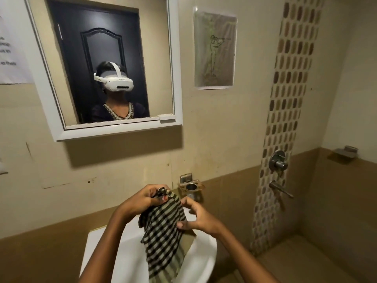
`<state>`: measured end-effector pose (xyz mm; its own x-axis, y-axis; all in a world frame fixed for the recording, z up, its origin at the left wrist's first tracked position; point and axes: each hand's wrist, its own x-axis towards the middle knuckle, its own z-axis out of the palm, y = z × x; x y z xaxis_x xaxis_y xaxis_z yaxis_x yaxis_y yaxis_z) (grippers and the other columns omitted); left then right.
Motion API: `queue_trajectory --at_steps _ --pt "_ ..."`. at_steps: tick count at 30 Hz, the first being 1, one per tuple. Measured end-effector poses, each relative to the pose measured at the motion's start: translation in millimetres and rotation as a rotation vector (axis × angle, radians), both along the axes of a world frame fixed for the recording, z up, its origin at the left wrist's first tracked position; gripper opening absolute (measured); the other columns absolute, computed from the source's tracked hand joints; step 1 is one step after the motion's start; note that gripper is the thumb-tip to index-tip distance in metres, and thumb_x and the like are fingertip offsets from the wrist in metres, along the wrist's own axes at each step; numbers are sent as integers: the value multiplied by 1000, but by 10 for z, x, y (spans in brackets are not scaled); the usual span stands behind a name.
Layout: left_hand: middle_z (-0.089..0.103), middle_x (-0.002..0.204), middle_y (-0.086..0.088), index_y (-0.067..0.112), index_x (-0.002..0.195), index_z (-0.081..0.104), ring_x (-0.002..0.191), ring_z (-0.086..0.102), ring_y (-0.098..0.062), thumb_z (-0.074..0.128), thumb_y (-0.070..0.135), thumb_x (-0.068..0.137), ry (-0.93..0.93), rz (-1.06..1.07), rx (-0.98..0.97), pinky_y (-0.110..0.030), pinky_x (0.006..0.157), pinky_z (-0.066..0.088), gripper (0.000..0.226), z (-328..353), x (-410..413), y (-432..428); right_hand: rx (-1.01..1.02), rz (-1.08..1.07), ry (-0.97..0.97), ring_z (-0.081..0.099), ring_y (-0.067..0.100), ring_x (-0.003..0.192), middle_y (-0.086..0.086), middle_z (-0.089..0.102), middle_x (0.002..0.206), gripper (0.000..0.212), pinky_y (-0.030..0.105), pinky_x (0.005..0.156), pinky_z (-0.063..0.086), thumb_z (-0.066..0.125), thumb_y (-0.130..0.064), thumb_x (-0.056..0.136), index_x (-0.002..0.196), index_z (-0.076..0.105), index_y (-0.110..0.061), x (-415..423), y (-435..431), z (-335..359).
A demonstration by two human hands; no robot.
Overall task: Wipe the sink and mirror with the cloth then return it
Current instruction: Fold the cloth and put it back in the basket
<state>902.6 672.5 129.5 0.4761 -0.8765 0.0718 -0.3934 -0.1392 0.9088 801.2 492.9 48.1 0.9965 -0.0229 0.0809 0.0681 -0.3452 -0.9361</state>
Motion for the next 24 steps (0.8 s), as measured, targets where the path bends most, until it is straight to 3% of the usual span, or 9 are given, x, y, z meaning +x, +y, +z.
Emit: queue_trajectory --at_steps 2,4,8,10,12,15,17,20,24 --pt "67 69 9 15 79 60 70 62 -4 49 2 92 32 -63 50 -17 68 49 22 27 -103 -100 31 85 66 42 10 130 -16 50 130 79 31 110 37 81 -46 55 124 42 -43 -153 -62 60" --pt "67 70 6 12 81 61 71 63 -8 48 1 92 66 -133 93 -19 67 51 21 64 -228 -261 -5 119 88 46 1 123 -23 49 126 81 16 99 44 84 -45 52 118 40 -56 -326 -143 132" --pt "68 76 -4 6 85 62 72 65 -14 50 1 91 85 -147 77 -22 65 53 14 57 -501 -686 -32 63 33 61 8 104 11 64 123 66 25 92 53 83 -38 57 115 60 -17 -729 -512 141" --pt "68 84 -13 -4 92 61 79 66 -21 52 4 91 78 -95 31 -27 72 53 12 -25 -640 -943 -53 -12 -9 62 4 94 8 69 109 49 20 82 52 83 -32 66 107 63 -14 -1000 -785 153" --pt "67 84 -15 -8 91 59 80 64 -22 53 5 91 28 -64 -13 -30 75 51 15 -100 -829 -1271 -153 -116 -28 59 8 97 12 68 110 35 23 85 48 76 -21 78 107 62 -7 -1329 -1122 183" --pt "66 69 0 1 80 59 69 63 -9 52 1 91 9 -51 -65 -17 64 50 14 -215 -1212 -1789 -458 -252 -53 61 9 96 1 68 104 23 25 82 49 68 -26 86 104 62 -12 -1857 -1656 243" --pt "66 70 0 1 80 59 70 62 -11 51 -1 91 -3 -84 -76 -17 64 49 15 -284 -1498 -2211 -585 -319 -37 63 13 95 2 68 99 18 28 79 47 65 -25 88 101 64 -13 -2259 -2019 281" --pt "68 79 -6 2 81 61 78 63 -15 50 3 93 -18 -157 -95 -25 72 47 17 -383 -1968 -2872 -707 -410 42 61 14 103 6 69 112 26 24 84 43 64 -15 86 112 64 -13 -2905 -2498 319" --pt "69 79 -3 6 82 64 72 65 -4 51 1 92 -18 -282 -105 -10 62 48 17 -458 -2733 -3707 -750 -579 168 59 17 115 6 66 124 40 26 98 39 58 -6 83 121 61 -14 -3890 -2989 355"
